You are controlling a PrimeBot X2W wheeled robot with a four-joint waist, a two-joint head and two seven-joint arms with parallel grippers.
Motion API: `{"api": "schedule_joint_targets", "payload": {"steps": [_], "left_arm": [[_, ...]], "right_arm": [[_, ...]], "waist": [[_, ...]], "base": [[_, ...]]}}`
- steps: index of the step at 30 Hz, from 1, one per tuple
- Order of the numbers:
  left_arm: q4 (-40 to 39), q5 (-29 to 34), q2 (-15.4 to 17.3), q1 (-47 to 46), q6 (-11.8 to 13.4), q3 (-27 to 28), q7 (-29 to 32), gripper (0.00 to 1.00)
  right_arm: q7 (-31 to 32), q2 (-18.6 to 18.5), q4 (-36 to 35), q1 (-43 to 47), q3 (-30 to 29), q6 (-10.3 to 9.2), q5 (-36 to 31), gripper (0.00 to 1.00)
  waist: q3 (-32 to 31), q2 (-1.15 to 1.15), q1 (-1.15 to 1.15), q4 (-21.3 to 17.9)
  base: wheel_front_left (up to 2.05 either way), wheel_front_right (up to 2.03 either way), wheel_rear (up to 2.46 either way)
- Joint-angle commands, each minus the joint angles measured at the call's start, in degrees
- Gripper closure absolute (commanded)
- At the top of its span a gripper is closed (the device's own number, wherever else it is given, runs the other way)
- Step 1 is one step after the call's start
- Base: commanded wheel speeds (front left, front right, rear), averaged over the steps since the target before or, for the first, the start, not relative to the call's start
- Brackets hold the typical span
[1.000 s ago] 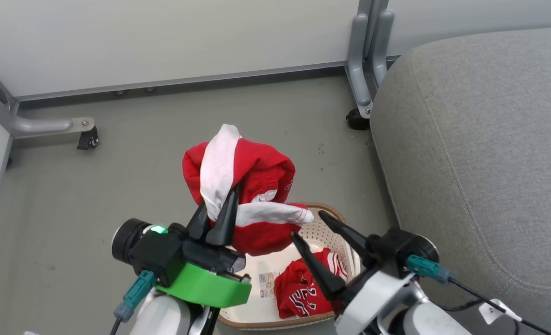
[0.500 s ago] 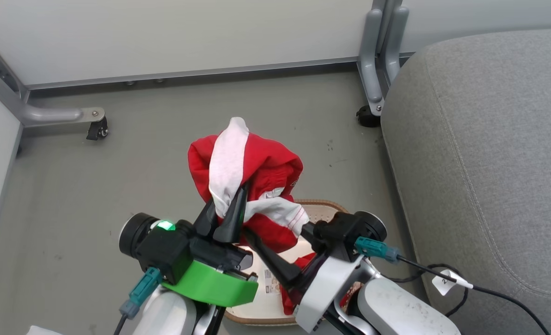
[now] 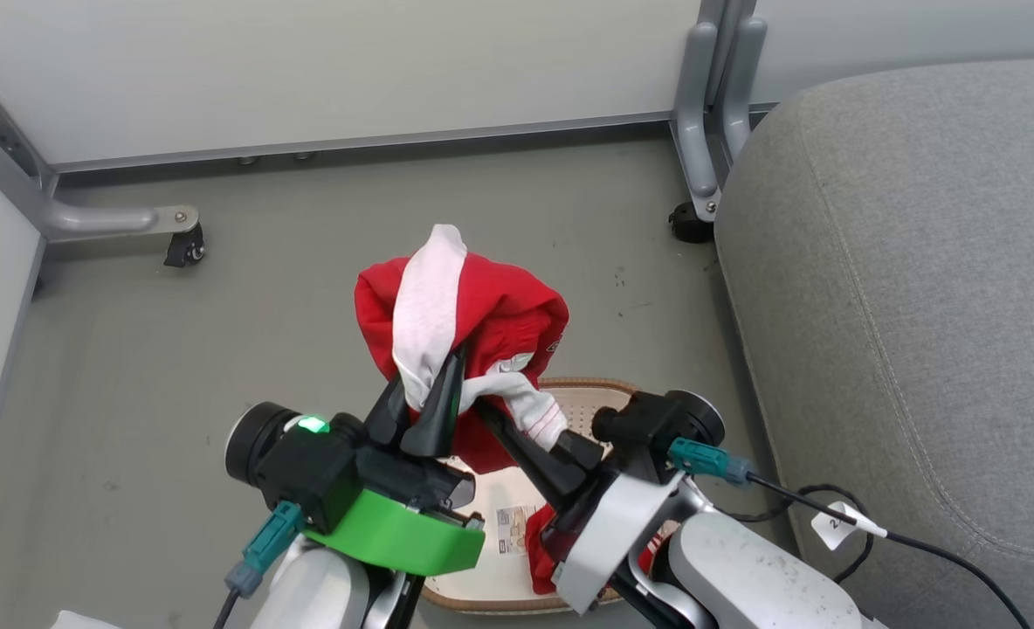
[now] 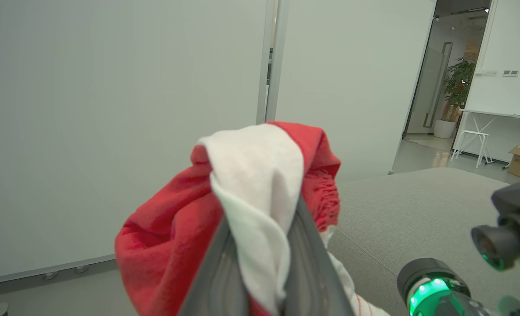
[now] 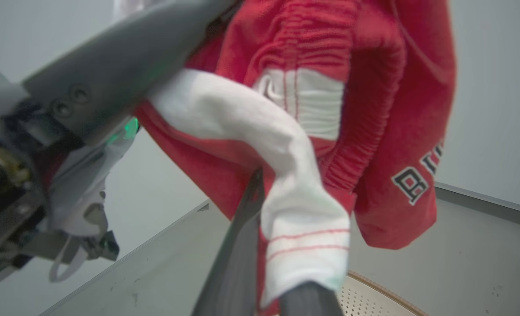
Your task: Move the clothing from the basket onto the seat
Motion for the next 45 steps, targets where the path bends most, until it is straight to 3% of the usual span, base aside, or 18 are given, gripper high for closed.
{"api": "schedule_joint_targets", "payload": {"steps": [1,2,3,10,20,29,38,45], "left_arm": [[0.16,-0.16,0.25,-0.19,0.31,-0.1,-0.28,0.55],[0.22,0.02,0.3,-0.19,0.47,-0.07,-0.28,0.2],[0.29,0.48,0.39,-0.22,0.84,-0.06,-0.2,0.0],[0.37,2.27,1.81,0.54,2.26,-0.44,0.39,0.0],[1.61,6.22,5.24,2.76,0.63,-5.81,3.66,0.0],[3.83,6.1,5.99,4.59,-0.65,-10.01,5.82,0.0],[4.58,5.39,6.51,4.38,0.13,-10.09,5.97,0.0],[4.44,4.92,6.76,4.06,0.34,-10.56,5.98,0.0]], "right_arm": [[-0.63,-0.18,0.22,-0.76,-0.25,0.0,0.07,1.0],[-0.79,-0.2,0.31,-0.76,-0.38,0.0,0.0,1.0],[-1.12,-0.29,0.4,-0.84,-0.67,0.0,-0.25,1.0],[-2.48,0.14,1.51,-1.08,-3.99,0.0,-1.76,1.0],[-3.18,0.27,4.64,-0.18,-8.66,0.0,-4.26,1.0],[-3.39,0.16,6.71,1.56,-10.34,0.0,-5.14,1.0],[-3.4,0.11,7.1,2.35,-12.04,0.0,-5.68,1.0],[-3.51,-0.08,7.05,1.57,-13.05,0.0,-6.1,1.0]], "waist": [[-0.08,0.0,0.0,-0.02],[-0.11,0.0,0.0,-0.03],[-0.12,0.0,0.0,-0.03],[-0.29,0.0,0.0,0.14],[-0.81,0.0,0.0,1.2],[-1.51,0.0,0.0,0.58],[-1.34,0.0,0.0,-4.18],[-0.38,0.0,0.0,-10.42]], "base": [[0.0,0.0,0.0],[0.0,0.0,0.0],[0.0,0.0,0.0],[0.0,0.0,0.0],[0.0,0.0,0.0],[0.0,0.0,0.0],[0.0,0.0,0.0],[0.0,0.0,0.0]]}}
